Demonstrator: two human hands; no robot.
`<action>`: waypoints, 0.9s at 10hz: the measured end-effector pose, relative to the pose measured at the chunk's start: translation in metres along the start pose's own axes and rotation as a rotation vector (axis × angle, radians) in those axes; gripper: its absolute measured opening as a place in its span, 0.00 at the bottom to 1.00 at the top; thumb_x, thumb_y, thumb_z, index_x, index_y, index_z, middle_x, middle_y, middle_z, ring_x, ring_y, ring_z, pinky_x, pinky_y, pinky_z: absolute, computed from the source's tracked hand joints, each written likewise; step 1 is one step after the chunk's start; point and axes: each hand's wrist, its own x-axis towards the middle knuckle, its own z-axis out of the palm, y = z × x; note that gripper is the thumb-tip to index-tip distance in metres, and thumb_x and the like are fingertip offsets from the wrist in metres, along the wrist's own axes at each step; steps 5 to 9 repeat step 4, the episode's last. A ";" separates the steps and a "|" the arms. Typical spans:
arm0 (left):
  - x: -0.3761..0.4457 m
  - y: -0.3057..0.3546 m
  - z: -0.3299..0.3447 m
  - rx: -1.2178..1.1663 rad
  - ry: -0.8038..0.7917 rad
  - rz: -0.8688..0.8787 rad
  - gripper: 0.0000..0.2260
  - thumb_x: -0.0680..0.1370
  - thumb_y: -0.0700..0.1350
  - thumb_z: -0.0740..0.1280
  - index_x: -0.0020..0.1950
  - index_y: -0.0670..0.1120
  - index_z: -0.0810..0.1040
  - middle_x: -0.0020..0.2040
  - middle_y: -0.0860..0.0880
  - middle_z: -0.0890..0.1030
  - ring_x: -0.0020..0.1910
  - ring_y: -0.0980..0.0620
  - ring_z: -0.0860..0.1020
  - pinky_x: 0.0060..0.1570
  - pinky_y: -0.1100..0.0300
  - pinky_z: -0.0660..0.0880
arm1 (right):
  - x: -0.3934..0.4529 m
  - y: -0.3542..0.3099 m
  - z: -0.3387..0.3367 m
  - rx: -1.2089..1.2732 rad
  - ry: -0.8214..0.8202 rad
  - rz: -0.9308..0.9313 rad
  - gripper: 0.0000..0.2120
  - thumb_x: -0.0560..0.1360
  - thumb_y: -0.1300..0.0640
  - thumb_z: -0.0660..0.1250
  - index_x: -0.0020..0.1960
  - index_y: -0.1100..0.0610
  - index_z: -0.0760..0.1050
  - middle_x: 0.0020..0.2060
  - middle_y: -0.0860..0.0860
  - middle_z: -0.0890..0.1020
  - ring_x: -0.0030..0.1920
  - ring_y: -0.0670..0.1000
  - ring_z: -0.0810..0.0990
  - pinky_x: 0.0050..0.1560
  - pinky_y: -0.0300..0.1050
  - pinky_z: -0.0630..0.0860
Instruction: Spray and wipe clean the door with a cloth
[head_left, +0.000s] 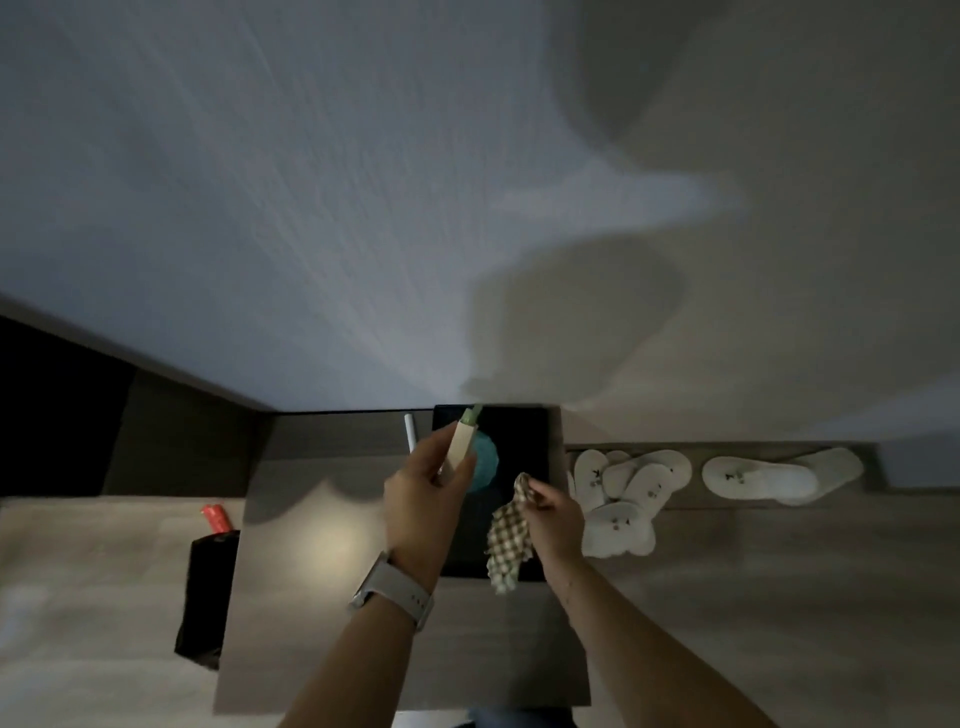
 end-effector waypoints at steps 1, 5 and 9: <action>0.005 0.001 -0.001 -0.034 -0.032 -0.024 0.14 0.76 0.43 0.71 0.61 0.50 0.80 0.52 0.57 0.84 0.49 0.60 0.82 0.50 0.54 0.82 | 0.008 0.000 0.011 0.049 -0.037 0.102 0.19 0.78 0.65 0.64 0.68 0.53 0.74 0.52 0.48 0.81 0.44 0.39 0.76 0.41 0.33 0.72; 0.003 0.001 -0.019 0.050 -0.213 -0.026 0.18 0.78 0.44 0.69 0.68 0.48 0.75 0.62 0.50 0.78 0.60 0.53 0.76 0.60 0.52 0.77 | -0.033 -0.025 -0.006 -0.020 -0.046 -0.049 0.21 0.79 0.65 0.63 0.71 0.57 0.70 0.66 0.52 0.74 0.66 0.52 0.73 0.60 0.43 0.73; 0.003 0.001 -0.019 0.050 -0.213 -0.026 0.18 0.78 0.44 0.69 0.68 0.48 0.75 0.62 0.50 0.78 0.60 0.53 0.76 0.60 0.52 0.77 | -0.033 -0.025 -0.006 -0.020 -0.046 -0.049 0.21 0.79 0.65 0.63 0.71 0.57 0.70 0.66 0.52 0.74 0.66 0.52 0.73 0.60 0.43 0.73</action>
